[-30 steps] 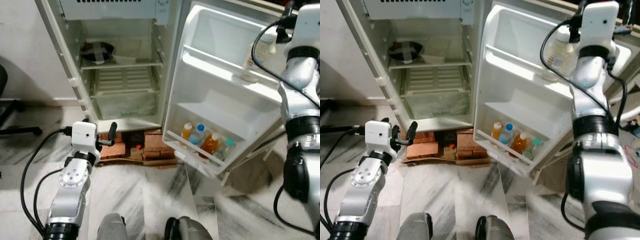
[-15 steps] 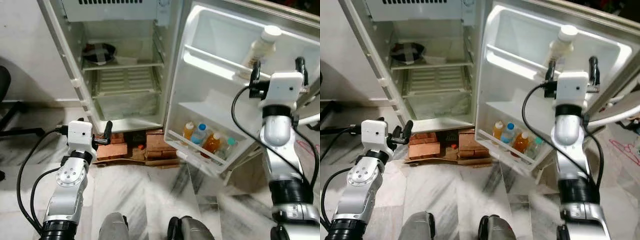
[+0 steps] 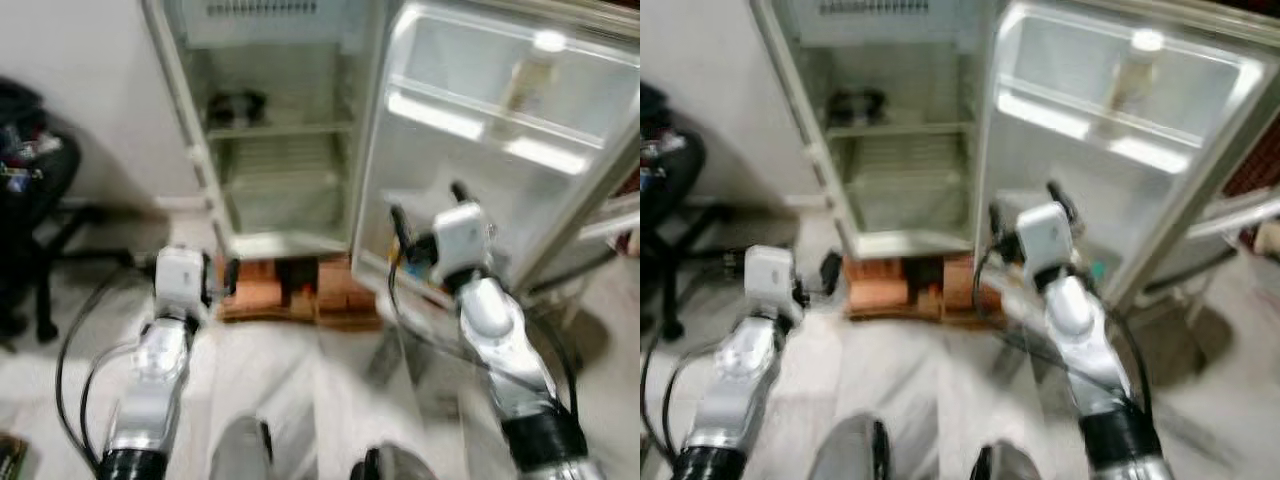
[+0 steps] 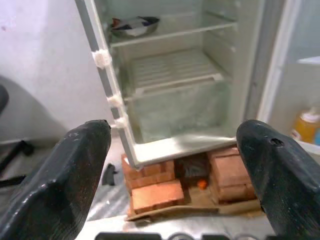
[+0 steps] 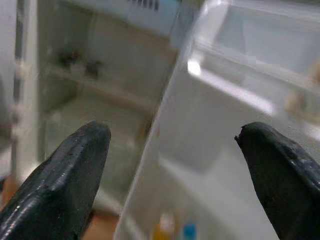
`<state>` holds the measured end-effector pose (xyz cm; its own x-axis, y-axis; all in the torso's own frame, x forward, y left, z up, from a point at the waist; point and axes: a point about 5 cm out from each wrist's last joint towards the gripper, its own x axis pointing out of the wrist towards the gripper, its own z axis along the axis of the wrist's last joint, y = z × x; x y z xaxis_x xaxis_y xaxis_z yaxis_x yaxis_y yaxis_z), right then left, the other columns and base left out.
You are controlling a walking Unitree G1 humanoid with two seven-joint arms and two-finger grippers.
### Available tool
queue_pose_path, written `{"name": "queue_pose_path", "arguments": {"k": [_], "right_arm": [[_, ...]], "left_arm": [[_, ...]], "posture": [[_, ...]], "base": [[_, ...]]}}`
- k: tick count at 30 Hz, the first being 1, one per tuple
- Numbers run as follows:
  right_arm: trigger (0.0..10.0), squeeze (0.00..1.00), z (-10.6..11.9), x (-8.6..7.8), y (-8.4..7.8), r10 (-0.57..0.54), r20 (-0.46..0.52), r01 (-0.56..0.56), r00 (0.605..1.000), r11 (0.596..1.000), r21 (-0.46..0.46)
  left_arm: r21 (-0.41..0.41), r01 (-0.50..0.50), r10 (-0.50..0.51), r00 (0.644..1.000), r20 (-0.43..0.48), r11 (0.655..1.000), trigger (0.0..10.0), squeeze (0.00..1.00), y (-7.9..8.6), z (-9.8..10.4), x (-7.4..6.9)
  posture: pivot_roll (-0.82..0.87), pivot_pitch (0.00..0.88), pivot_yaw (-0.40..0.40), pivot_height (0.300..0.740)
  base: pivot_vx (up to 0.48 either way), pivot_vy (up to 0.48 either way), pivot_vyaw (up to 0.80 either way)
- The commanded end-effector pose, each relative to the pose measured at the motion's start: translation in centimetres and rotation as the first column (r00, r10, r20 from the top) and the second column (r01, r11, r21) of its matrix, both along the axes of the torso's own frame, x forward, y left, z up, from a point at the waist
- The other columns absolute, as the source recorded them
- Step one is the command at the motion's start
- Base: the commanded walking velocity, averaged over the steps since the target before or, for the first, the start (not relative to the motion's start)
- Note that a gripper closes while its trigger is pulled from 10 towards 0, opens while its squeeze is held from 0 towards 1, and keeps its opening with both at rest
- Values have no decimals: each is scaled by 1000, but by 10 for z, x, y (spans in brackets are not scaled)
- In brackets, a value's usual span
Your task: Restocking fridge
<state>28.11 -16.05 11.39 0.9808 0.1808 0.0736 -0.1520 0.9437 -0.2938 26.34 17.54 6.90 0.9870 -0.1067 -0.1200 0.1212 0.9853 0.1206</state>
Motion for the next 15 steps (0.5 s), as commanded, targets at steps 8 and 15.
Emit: {"name": "queue_pose_path", "arguments": {"k": [8,15], "right_arm": [[10000,0,-31,-18,-14,-175,-103,188,979,974,125],[10000,0,-32,-18,-21,-192,-137,215,972,961,176]], "left_arm": [[42,-62,63,998,-10,997,10000,0,28,-9,-25],[13,-20,21,1000,-15,1000,10000,0,14,-12,-26]], "posture": [[118,1,-36,740],[99,1,-21,740]], "base": [[0,0,0],[0,-274,0]]}}
